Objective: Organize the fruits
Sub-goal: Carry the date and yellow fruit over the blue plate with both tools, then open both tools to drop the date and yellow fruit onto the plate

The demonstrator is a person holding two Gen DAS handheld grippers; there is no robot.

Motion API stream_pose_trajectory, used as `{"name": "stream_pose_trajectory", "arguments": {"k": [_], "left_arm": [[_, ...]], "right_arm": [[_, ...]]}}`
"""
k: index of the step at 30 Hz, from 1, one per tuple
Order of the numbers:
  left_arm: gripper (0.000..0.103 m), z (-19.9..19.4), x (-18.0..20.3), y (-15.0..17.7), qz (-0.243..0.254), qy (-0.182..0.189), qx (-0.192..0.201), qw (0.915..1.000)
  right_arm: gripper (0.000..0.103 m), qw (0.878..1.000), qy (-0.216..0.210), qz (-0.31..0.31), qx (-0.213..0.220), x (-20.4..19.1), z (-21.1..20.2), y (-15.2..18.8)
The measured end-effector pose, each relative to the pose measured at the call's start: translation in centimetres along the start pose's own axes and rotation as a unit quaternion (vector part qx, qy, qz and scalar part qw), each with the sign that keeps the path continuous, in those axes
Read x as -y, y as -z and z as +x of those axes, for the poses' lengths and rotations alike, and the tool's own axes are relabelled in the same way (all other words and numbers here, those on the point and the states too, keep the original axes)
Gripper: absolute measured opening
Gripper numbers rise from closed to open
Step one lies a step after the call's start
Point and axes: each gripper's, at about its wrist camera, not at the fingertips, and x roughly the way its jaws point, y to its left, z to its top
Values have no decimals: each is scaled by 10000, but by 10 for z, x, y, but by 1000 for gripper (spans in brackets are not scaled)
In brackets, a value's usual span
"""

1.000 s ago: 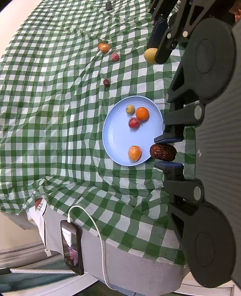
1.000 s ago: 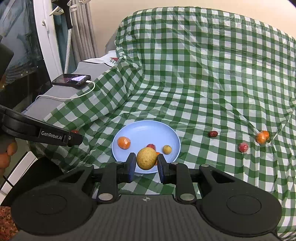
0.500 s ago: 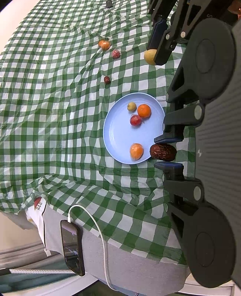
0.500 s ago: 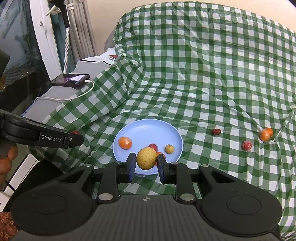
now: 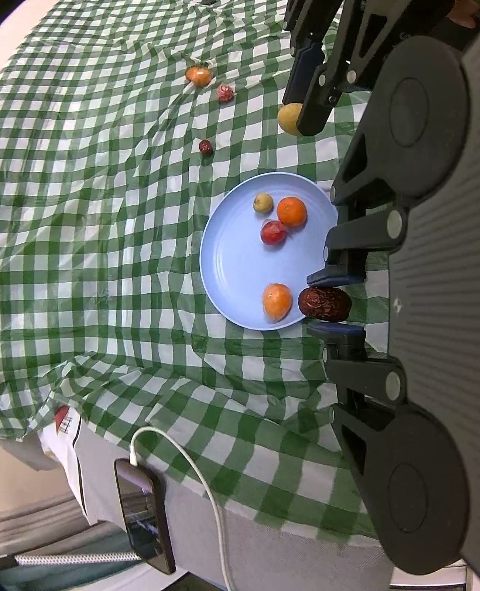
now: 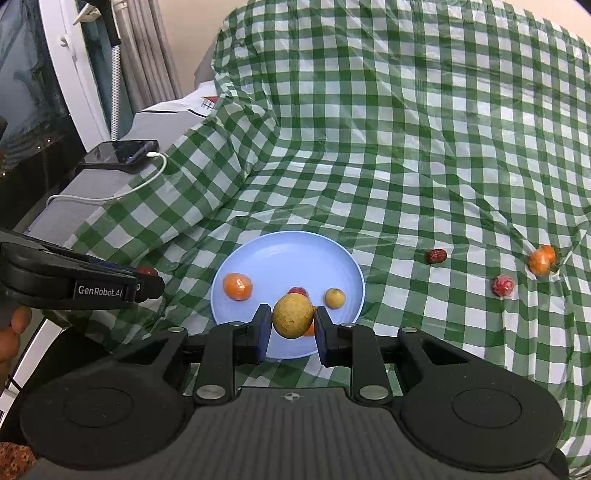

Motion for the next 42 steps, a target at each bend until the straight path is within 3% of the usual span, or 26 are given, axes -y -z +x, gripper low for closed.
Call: {"name": "stream_pose_trajectory", "arguments": {"k": [14, 21, 23, 24, 25, 27, 29, 31, 42], "left_arm": [[22, 72, 9, -31, 245, 24, -409, 9989], [22, 110, 14, -45, 454, 97, -407, 9981], [35, 117, 15, -48, 472, 90, -345, 9982], [64, 120, 14, -50, 457, 117, -313, 9984], [82, 120, 13, -52, 414, 98, -284, 9987], [92, 118, 11, -54, 360, -257, -130, 9989], [101, 116, 4, -54, 330, -304, -149, 9989], [103, 109, -5, -50, 192, -293, -147, 9993], [103, 45, -9, 15, -147, -275, -544, 9980]], "right_arm": [[27, 9991, 72, 45, -413, 19, 74, -17], [27, 9982, 122, -37, -581, 27, 113, -24], [27, 9980, 61, -57, -625, 28, 122, -27], [27, 9980, 36, -52, -628, 28, 126, -29], [33, 9980, 16, -54, -635, 28, 128, -32], [43, 9980, 160, 9, -610, 29, 129, -37], [68, 9978, 223, 152, -610, 34, 123, -40], [83, 9974, 247, 241, -636, 38, 114, -38], [98, 9985, 203, 8, -510, 12, 26, 7]]}}
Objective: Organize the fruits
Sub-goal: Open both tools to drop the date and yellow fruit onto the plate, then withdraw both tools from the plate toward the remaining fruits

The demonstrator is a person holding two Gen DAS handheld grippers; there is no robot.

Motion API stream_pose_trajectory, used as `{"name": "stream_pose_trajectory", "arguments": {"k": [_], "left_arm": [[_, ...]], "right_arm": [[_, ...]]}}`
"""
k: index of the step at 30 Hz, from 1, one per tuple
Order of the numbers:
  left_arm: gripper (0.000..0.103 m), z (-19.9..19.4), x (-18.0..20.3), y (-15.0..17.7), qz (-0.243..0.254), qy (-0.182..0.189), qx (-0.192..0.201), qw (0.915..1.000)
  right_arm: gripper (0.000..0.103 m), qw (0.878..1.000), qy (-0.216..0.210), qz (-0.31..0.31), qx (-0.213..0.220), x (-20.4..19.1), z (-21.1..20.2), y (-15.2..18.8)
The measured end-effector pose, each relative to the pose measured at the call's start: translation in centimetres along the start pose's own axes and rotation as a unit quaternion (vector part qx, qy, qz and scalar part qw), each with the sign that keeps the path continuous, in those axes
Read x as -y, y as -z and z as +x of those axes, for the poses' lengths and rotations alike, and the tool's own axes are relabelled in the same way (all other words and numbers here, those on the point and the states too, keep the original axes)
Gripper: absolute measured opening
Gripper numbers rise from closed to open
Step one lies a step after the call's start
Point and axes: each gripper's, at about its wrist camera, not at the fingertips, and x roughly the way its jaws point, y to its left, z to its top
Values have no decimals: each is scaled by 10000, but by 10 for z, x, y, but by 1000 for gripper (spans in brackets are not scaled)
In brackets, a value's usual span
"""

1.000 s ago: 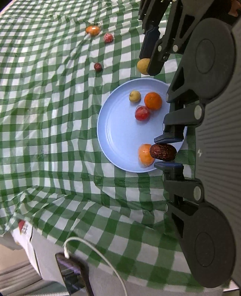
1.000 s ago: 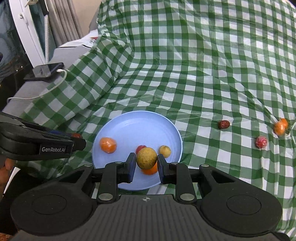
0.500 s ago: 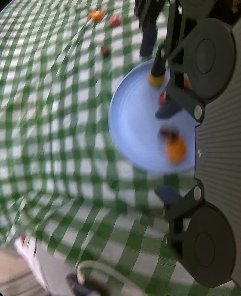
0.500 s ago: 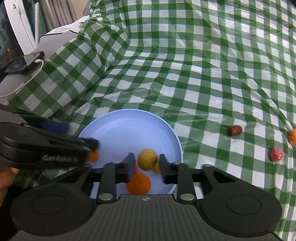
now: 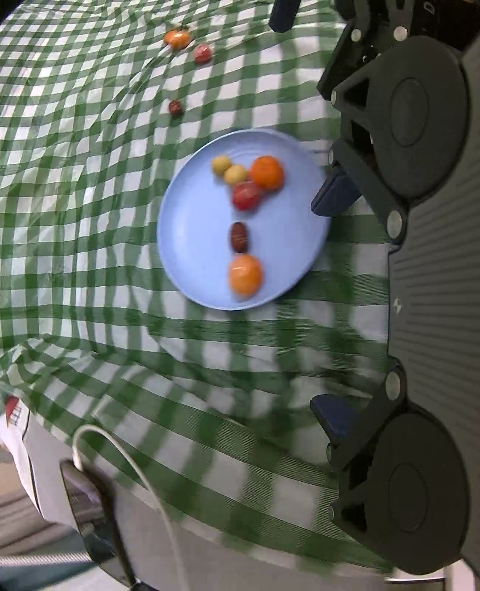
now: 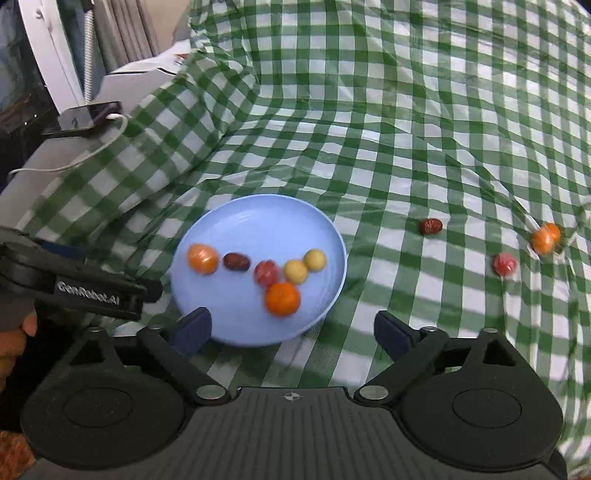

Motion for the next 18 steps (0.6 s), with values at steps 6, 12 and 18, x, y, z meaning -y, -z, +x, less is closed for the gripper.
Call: {"name": "stream_pose_trajectory", "arguments": {"k": [6, 12, 18], "left_arm": [[103, -38, 2, 31, -69, -40, 209, 9997], [103, -63, 5, 46, -116, -141, 467, 9987], [103, -86, 9, 53, -105, -202, 653, 9976]], "right_arm": [[99, 9992, 118, 266, 292, -7, -33, 16], [100, 9979, 51, 275, 587, -12, -60, 33], [100, 9967, -29, 216, 778, -20, -76, 43]]}}
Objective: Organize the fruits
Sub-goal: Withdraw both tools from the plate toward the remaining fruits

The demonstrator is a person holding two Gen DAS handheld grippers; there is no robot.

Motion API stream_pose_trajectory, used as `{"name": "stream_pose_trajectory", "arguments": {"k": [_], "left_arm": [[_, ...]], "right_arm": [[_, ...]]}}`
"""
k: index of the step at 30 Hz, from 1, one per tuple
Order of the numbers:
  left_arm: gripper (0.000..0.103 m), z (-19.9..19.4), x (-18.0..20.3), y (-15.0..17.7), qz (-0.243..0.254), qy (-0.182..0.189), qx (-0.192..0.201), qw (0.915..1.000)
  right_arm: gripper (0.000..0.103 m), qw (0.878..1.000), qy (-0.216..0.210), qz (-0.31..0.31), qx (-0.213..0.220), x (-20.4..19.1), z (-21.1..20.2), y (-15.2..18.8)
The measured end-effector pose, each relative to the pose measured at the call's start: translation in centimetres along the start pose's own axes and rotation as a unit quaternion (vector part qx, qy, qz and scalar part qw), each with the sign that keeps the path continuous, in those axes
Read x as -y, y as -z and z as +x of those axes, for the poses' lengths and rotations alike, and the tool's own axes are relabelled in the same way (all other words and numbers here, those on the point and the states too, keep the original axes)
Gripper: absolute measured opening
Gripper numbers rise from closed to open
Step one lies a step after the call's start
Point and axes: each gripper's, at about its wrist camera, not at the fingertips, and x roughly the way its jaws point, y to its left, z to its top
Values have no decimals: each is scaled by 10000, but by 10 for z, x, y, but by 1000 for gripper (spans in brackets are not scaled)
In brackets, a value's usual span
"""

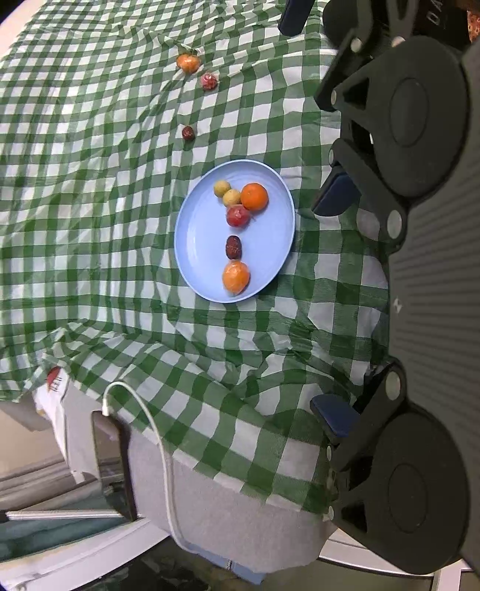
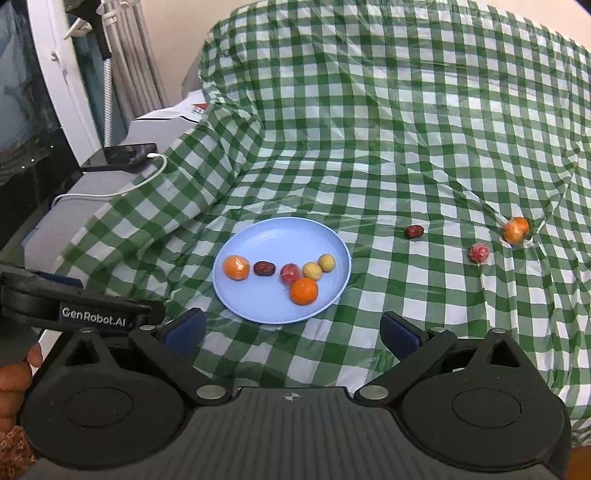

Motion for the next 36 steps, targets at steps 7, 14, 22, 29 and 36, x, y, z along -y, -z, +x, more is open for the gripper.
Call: {"name": "stream_pose_trajectory", "arguments": {"k": [7, 14, 22, 29, 36], "left_arm": [[103, -17, 3, 6, 3, -97, 147, 9998], [103, -25, 1, 9, -13, -123, 217, 9997], [103, -24, 0, 9, 22, -135, 202, 9997], [103, -16, 3, 7, 91, -168, 102, 9998], [103, -2, 9, -4, 167, -119, -34, 9998]], "right_arm": [[102, 9996, -49, -177, 211, -7, -19, 5], [102, 9995, -31, -189, 270, -10, -25, 8], [102, 9995, -53, -176, 242, -10, -26, 8], [102, 9999, -101, -73, 102, -6, -16, 7], [102, 9999, 2, 68, 83, 14, 2, 2]]}}
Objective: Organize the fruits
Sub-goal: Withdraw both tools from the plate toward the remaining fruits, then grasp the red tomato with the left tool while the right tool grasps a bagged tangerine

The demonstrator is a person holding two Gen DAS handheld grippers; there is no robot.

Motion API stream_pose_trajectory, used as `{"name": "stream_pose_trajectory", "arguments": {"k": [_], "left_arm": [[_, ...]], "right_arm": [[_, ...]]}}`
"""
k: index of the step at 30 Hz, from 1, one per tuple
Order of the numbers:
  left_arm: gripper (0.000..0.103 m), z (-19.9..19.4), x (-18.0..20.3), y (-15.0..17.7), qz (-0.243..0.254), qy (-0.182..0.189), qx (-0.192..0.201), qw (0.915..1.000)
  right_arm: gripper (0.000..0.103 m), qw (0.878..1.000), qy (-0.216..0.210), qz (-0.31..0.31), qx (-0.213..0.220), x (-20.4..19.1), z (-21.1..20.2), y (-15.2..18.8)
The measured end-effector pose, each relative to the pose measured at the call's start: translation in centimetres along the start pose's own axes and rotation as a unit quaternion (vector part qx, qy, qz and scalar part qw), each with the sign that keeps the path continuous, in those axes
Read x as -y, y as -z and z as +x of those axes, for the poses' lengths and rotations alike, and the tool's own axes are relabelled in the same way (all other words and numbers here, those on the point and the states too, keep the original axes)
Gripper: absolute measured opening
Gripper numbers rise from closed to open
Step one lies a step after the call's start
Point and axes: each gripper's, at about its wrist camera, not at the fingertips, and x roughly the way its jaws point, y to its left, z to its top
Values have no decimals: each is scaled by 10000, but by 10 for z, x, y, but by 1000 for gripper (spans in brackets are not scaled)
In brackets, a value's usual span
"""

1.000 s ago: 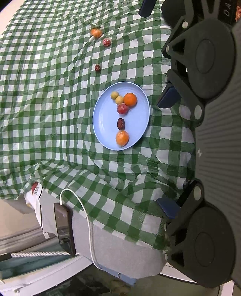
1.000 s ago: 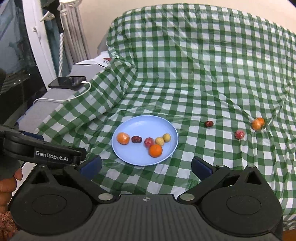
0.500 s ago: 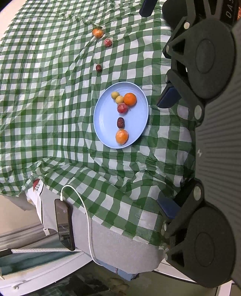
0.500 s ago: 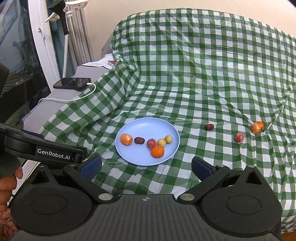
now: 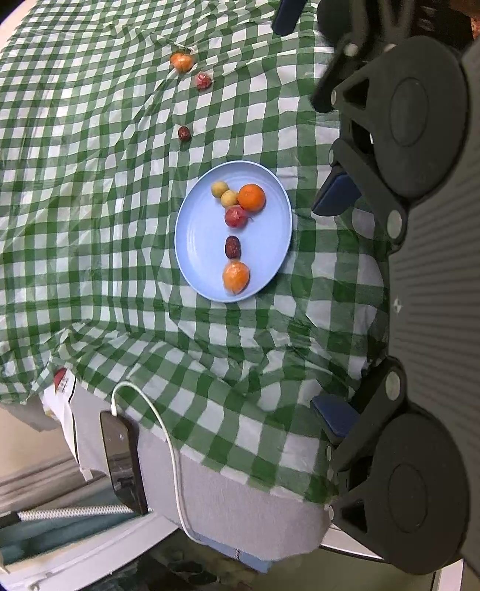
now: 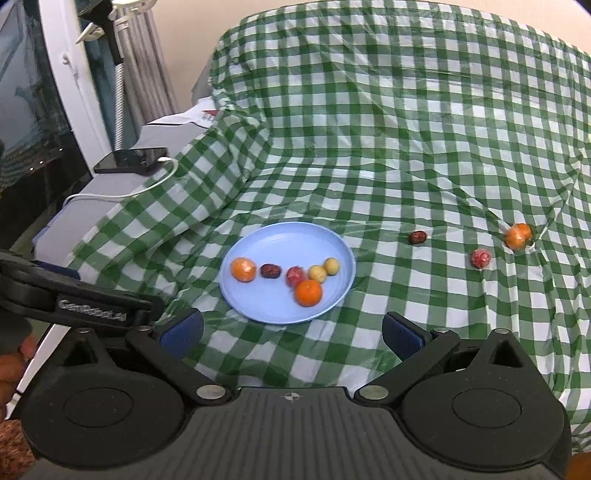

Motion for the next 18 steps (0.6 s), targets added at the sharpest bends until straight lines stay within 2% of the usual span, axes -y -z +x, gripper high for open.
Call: {"name": "stream_pose_trajectory", "arguments": {"k": [3, 8, 13, 18], "left_arm": [[103, 8, 12, -12, 165, 25, -26, 9999], [103, 15, 41, -35, 342, 176, 65, 9992], [103, 38, 83, -59, 674, 392, -41, 9969], [103, 71, 133, -86, 1005, 596, -111, 9931]], "right_arm": [[102, 9994, 209, 242, 125, 26, 9, -5], [102, 9935, 769, 829, 161, 94, 21, -11], [102, 9830, 1343, 1235, 217, 162, 37, -17], [102, 9737, 1729, 1464, 244, 224, 61, -25]]}}
